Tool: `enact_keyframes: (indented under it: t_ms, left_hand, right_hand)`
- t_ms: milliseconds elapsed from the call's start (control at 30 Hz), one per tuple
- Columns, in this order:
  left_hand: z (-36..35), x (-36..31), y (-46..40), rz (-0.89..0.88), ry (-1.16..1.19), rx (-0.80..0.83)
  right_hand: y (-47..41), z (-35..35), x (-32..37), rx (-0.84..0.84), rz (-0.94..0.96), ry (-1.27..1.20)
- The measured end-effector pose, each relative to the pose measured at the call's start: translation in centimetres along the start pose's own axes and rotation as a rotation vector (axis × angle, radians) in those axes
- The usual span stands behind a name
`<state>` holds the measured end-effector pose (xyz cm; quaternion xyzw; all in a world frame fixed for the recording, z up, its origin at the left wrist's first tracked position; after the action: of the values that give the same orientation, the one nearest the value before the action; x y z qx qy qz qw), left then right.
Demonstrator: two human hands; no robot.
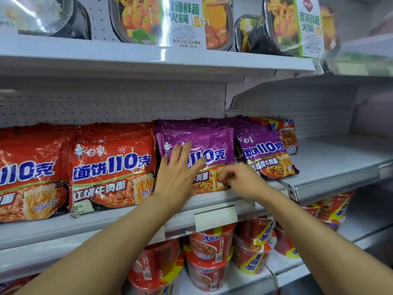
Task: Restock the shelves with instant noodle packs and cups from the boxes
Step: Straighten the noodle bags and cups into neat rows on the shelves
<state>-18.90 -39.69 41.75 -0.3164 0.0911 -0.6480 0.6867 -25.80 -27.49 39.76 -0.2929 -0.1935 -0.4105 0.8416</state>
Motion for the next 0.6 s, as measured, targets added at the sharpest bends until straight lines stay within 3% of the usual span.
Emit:
enact_keyframes:
  t_ms: [133, 333, 600]
  left_hand:
    - [0.3, -0.4, 0.0, 0.009, -0.006, 0.053]
    - [2.9, -1.7, -0.2, 0.022, 0.078, -0.005]
    - [5.5, -11.0, -4.7, -0.184, 0.230, -0.145]
  right_hand:
    - [0.6, 0.9, 0.4, 0.035, -0.001, -0.013]
    - [1.9, 6.6, -1.8, -0.072, -0.060, -0.001]
    - [0.7, 15.0, -8.8, -0.245, -0.140, 0.046]
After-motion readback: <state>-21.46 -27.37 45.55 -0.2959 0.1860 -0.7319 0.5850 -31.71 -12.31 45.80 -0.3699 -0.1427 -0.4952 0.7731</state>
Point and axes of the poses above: each hand's wrist, its own y-axis away from the middle knuckle, its own z-axis out of the back of the hand, x = y × z, the point moved 9 cm from there along -y, towards the middle knuckle, and after that the axes turned 2 degrees about z, right-handed, at the moved point
